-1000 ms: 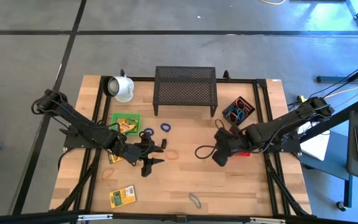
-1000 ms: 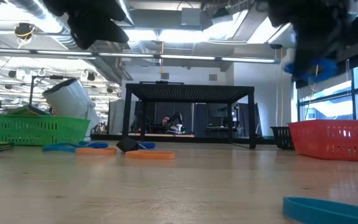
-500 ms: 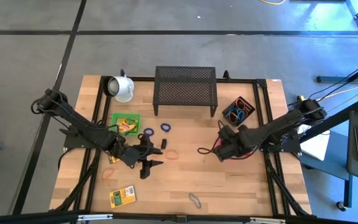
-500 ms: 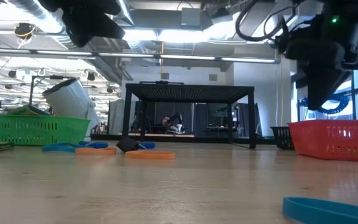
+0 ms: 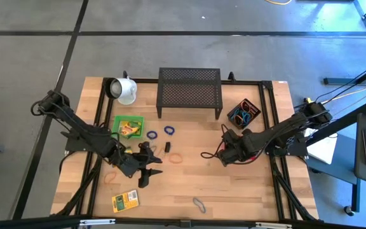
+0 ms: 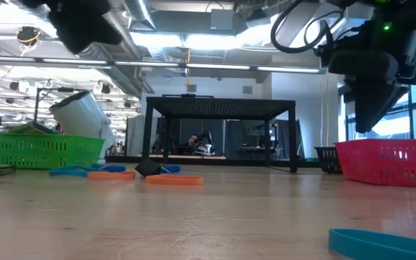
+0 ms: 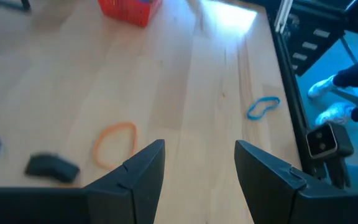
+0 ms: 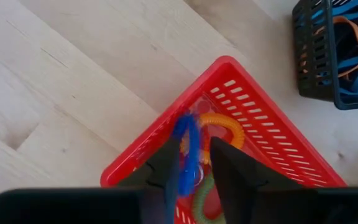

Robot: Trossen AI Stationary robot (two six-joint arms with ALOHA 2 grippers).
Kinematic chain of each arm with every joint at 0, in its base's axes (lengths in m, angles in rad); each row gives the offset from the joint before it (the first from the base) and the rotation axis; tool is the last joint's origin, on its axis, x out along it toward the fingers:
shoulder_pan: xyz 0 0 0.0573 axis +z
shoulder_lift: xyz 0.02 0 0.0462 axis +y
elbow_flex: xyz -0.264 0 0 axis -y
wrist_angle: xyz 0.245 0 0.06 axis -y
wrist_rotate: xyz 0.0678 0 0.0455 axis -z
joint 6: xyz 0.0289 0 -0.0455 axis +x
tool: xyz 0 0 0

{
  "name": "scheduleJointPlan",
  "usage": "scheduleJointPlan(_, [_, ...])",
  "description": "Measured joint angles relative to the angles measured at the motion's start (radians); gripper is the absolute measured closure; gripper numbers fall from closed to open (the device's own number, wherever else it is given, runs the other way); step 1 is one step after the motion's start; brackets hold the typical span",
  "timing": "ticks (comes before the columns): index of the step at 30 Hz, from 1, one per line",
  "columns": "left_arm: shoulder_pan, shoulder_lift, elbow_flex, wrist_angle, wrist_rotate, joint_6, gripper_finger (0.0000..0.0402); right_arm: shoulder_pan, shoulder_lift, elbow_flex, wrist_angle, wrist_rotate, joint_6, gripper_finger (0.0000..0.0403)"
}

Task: Pick & Place Office Desk Supplies
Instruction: Put the blue spring keychain into the orange bin, then put the orange rubber band into the black bin

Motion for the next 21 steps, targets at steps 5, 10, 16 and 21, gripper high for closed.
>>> scheduleJointPlan(5, [-0.04,0.0,0.0,-0.101,0.0,-0.113,0.0213,0.0,0.0,0.0,-0.001,0.0,-0.001,0.0262])
scheduleJointPlan(10, [-0.085,0.0,0.0,-0.245,0.001,-0.248,0.0213,0.001,0.0,0.0,-0.001,0.0,-0.001,0.022])
scheduleJointPlan(16, [-0.144,0.0,0.0,-0.444,0.007,-0.458,0.0213,0.001,0.0,0.0,0.0,0.001,-0.002,0.0201])
scheduleJointPlan(21, [-0.2,0.0,0.0,-0.611,0.138,-0.695,0.0213,0.001,0.0,0.001,0.008,0.003,-0.002,0.0204])
